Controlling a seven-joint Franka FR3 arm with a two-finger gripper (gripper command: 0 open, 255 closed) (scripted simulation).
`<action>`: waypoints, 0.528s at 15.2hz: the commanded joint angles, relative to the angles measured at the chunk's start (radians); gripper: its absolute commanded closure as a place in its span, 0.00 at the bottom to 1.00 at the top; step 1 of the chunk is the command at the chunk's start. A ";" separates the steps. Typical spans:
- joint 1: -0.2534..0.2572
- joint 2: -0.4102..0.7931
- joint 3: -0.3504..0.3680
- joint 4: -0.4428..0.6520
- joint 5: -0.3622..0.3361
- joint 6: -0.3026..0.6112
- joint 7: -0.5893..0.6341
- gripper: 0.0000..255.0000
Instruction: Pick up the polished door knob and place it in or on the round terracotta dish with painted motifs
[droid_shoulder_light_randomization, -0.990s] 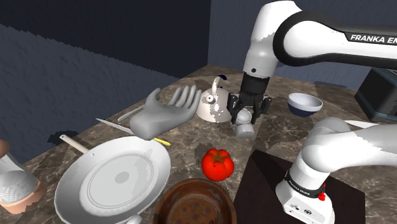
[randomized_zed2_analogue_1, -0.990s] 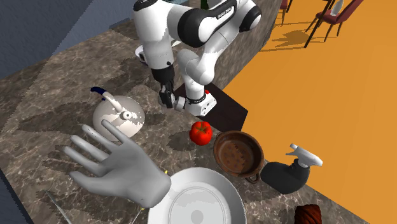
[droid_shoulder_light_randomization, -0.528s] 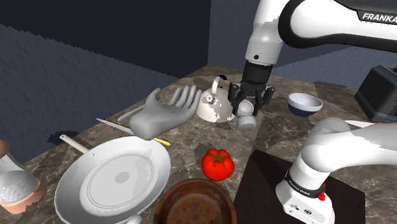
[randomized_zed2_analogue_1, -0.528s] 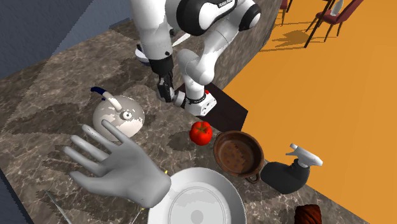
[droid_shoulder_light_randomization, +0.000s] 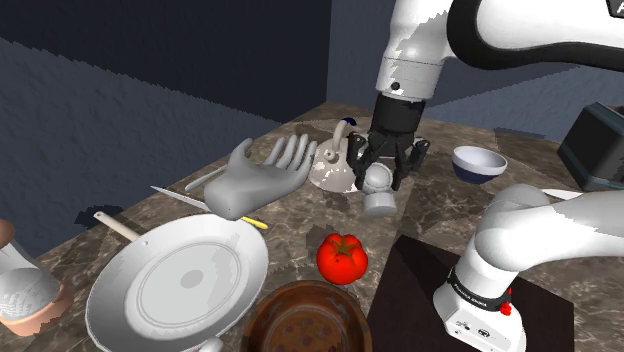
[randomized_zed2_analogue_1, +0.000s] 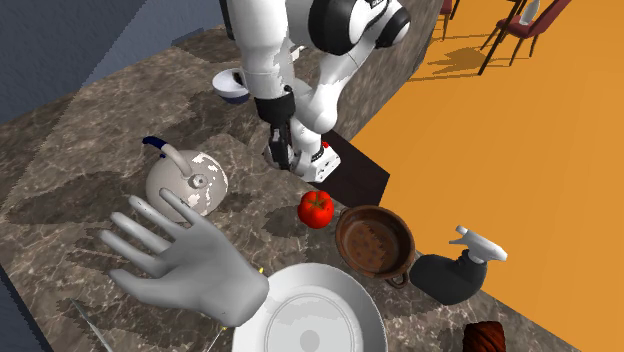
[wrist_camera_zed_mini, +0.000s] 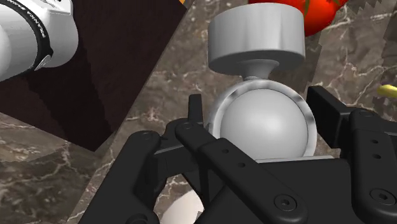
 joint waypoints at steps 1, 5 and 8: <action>0.008 0.010 0.052 0.019 0.037 0.010 0.048 1.00; 0.011 0.046 0.154 0.081 0.099 0.030 0.141 1.00; 0.003 0.083 0.234 0.138 0.137 0.047 0.209 1.00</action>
